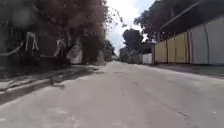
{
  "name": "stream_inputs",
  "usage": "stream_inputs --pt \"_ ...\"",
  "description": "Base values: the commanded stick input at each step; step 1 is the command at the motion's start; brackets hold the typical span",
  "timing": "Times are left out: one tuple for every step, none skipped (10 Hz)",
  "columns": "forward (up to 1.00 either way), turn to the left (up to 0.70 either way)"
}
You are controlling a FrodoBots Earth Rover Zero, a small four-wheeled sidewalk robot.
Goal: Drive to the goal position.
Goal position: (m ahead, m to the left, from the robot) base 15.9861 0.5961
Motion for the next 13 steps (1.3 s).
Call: stream_inputs --pt "1.0 0.0" --pt "1.0 -0.02" --pt "1.0 -0.12" --pt "1.0 -0.18" --pt "1.0 -0.19" --pt "1.0 -0.19" --pt "1.0 -0.19" --pt "1.0 -0.19" --pt "1.0 -0.13" --pt "1.0 -0.02" --pt "1.0 0.0" --pt "1.0 0.0" --pt "1.0 0.0"
